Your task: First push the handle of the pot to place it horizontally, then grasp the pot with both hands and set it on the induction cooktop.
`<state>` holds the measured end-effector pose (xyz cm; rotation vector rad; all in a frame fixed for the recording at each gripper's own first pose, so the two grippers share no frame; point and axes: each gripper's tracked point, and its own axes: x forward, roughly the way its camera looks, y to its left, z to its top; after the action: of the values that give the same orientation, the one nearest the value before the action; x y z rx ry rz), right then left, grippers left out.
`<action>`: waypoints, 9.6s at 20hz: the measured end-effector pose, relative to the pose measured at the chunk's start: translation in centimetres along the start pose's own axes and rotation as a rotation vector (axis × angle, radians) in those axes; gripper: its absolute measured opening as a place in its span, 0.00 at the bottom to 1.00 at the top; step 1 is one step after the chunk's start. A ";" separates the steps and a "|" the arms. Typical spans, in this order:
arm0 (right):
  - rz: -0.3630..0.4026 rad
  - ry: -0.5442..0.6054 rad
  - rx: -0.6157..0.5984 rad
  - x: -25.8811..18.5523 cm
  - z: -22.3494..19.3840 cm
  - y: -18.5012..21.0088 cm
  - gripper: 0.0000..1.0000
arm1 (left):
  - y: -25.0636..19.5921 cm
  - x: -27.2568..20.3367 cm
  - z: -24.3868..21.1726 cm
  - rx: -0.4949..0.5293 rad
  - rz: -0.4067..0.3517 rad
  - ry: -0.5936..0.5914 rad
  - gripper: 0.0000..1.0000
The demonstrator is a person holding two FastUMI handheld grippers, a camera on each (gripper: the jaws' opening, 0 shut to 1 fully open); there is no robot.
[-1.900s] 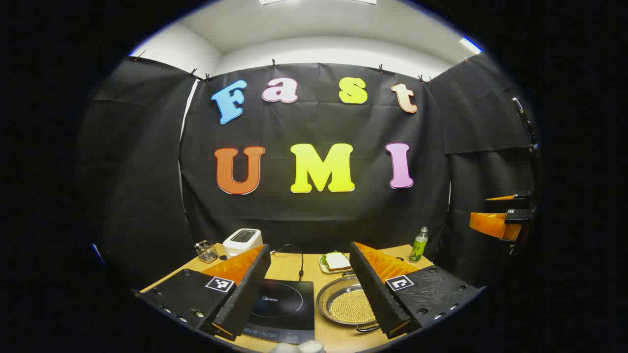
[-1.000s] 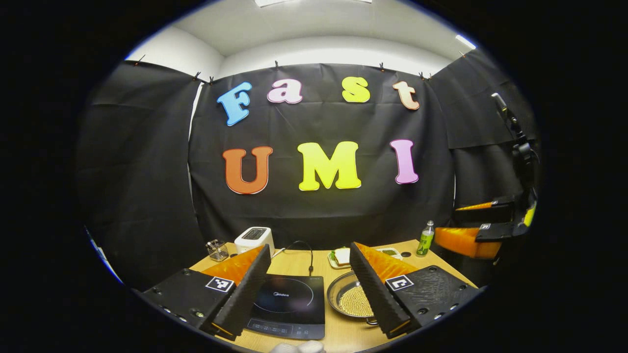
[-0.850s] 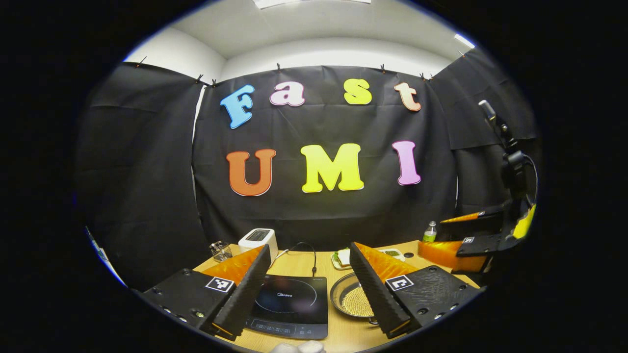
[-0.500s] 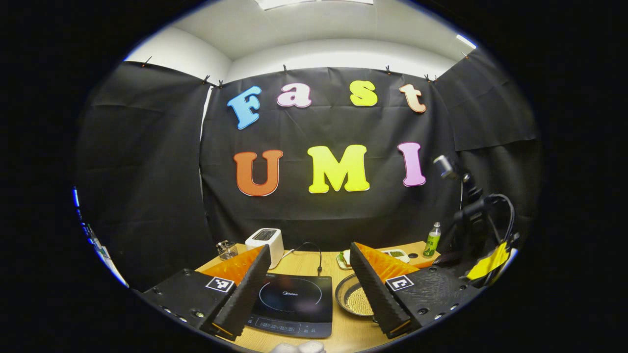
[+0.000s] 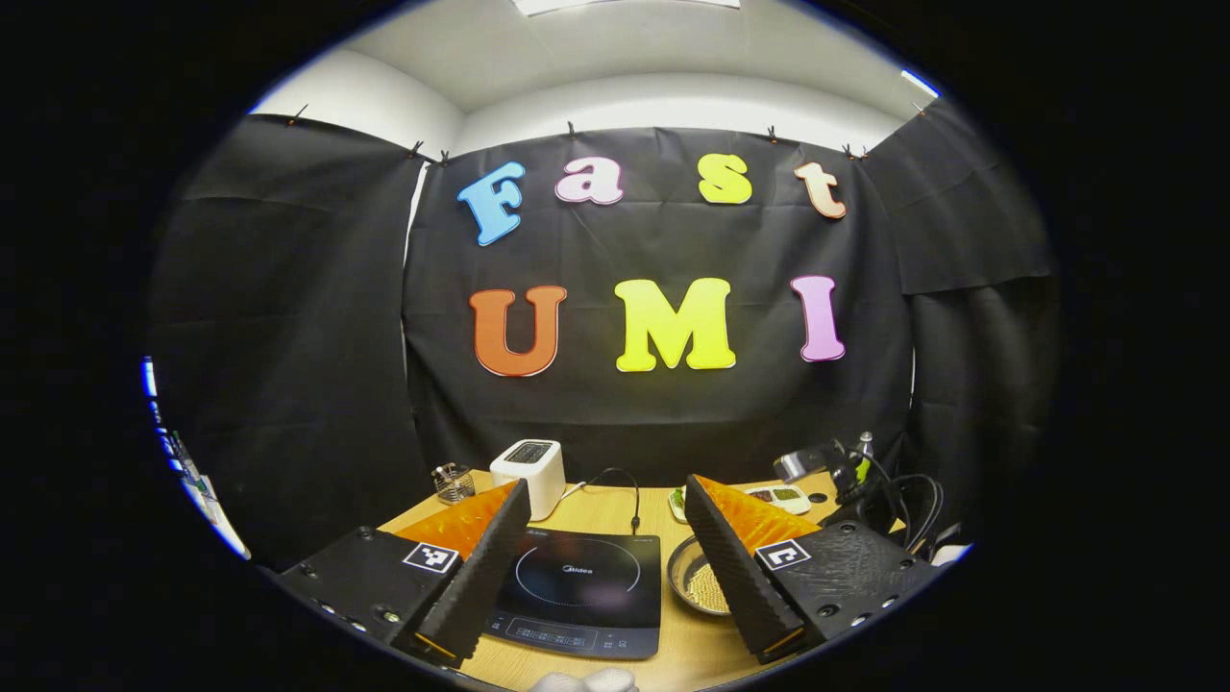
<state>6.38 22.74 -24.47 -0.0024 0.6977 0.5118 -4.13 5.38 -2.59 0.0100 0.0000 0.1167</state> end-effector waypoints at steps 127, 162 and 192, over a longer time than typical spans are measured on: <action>-0.444 0.044 0.307 -0.2 -3.7 -32.2 0.68 | -15.1 19.7 -30.7 0.032 -0.147 0.650 0.70; -0.311 -0.045 0.307 1.3 5.8 -9.2 0.55 | 7.6 14.2 -21.4 0.061 -0.006 0.581 0.64; -0.376 -0.007 0.352 11.5 9.7 -2.2 0.56 | 17.6 21.2 -26.5 0.072 -0.013 0.628 0.64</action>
<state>20.75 27.62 -24.41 0.1950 0.7520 0.0248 14.84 25.60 -28.90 0.0445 0.6315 0.1032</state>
